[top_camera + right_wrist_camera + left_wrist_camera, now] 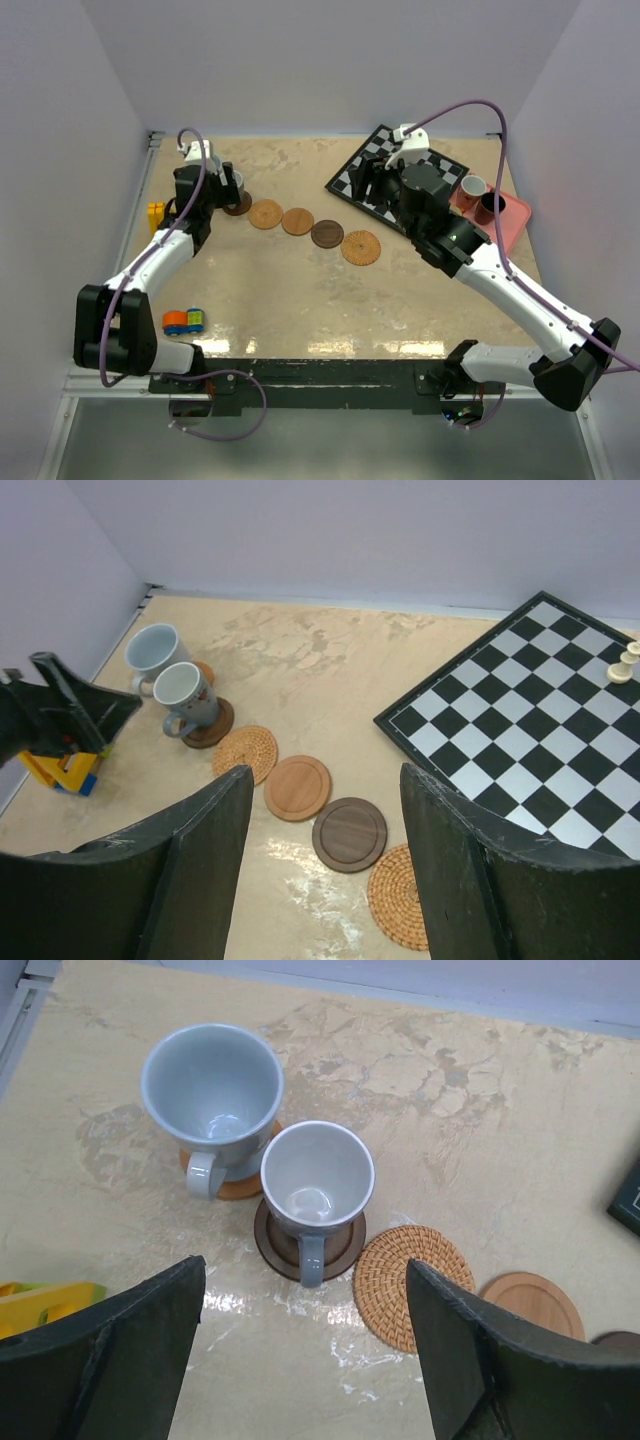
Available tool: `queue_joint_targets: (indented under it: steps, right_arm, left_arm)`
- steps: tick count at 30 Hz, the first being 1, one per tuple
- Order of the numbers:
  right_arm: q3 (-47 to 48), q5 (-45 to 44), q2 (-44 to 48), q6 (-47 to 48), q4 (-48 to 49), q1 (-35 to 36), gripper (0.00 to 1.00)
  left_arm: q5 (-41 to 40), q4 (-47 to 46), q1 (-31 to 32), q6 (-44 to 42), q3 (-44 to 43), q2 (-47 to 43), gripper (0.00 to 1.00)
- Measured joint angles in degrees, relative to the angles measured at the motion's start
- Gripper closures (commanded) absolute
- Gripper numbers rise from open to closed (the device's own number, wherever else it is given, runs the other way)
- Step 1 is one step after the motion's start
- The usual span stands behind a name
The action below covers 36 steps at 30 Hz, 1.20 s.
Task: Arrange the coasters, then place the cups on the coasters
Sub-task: Pick up the cup from the tray.
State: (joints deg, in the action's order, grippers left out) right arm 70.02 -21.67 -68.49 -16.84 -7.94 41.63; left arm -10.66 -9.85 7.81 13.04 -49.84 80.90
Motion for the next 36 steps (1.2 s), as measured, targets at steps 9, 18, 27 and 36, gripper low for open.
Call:
queue_joint_targets:
  steps: [9, 18, 27, 36]
  right_arm:
    - [1.3, -1.2, 0.0, 1.3, -2.6, -2.5, 0.36]
    - [1.4, 8.3, -0.7, 1.5, -4.8, -24.7, 0.40]
    - [2.1, 15.1, -16.4, 1.8, -3.2, -43.7, 0.47]
    - [3.4, 12.1, -29.1, 4.5, -3.3, -44.8, 0.55]
  left_arm:
    - [4.1, 13.9, 0.0, -0.7, -11.2, -6.6, 0.10]
    - [6.3, 15.2, -0.1, -6.3, -14.1, -11.0, 0.10]
    - [7.8, 13.9, 0.0, -6.9, -6.4, -14.3, 0.10]
    - [9.2, 13.6, 0.0, -6.8, -6.4, -14.6, 0.10]
